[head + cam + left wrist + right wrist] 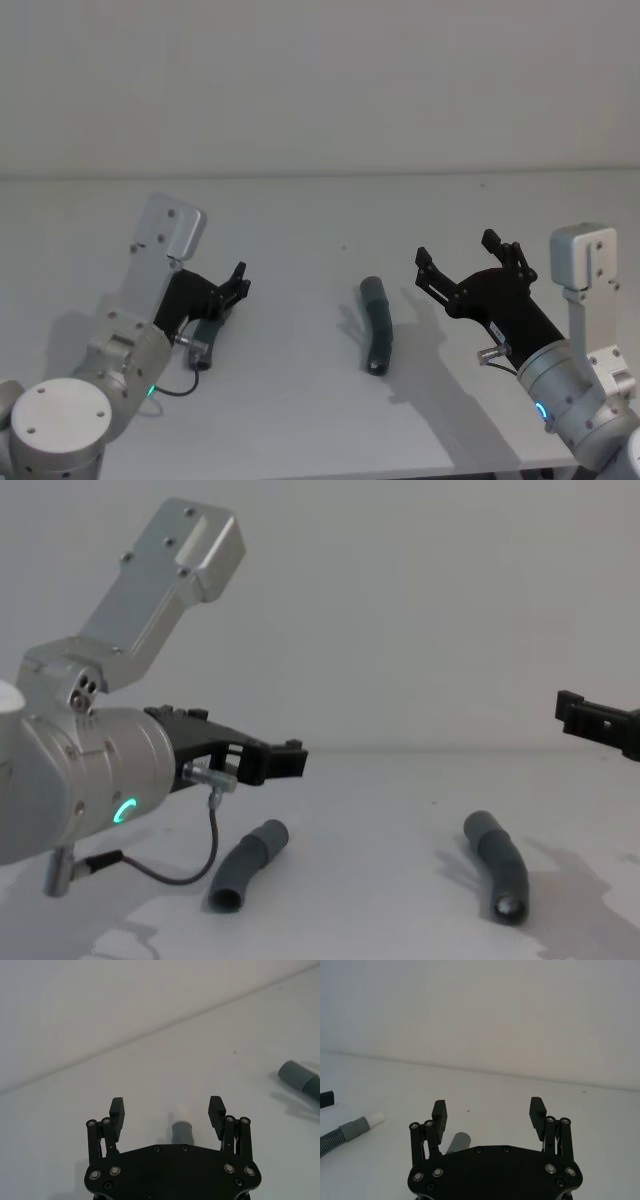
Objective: Use both hands to pick up one end of the pipe from the table, align the ends, and insert them.
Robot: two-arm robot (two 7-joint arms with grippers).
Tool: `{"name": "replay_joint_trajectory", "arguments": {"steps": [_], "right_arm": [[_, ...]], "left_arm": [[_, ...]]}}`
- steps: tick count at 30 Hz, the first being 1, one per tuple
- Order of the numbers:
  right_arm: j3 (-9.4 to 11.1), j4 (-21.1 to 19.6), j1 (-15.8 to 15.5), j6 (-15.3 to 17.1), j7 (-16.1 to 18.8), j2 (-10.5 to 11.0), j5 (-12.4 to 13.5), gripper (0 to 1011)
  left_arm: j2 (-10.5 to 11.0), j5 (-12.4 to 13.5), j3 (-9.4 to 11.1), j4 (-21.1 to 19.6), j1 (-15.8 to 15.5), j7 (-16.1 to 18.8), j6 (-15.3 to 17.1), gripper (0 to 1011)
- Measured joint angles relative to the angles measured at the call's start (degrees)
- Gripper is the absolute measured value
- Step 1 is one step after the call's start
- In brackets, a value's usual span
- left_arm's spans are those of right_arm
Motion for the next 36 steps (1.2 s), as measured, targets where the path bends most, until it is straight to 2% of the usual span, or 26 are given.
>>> {"name": "replay_joint_trajectory", "arguments": {"steps": [3, 13, 20, 36], "right_arm": [[0.00, 0.00, 0.00, 0.00, 0.00, 0.00, 0.00, 1004], [0.00, 0.00, 0.00, 0.00, 0.00, 0.00, 0.00, 1004], [0.00, 0.00, 0.00, 0.00, 0.00, 0.00, 0.00, 1004], [0.00, 0.00, 0.00, 0.00, 0.00, 0.00, 0.00, 1004]], "left_arm": [[-0.17, 0.18, -0.03, -1.21, 0.52, 0.63, 2.70, 1002], [0.43, 0.22, -0.60, -3.29, 1.37, 0.37, 7.81, 1002], [0.69, -0.44, -1.02, -3.06, 1.25, -1.05, 8.84, 1002], [-0.32, -3.30, -3.15, 1.07, -0.24, -5.08, 9.06, 1002]]}}
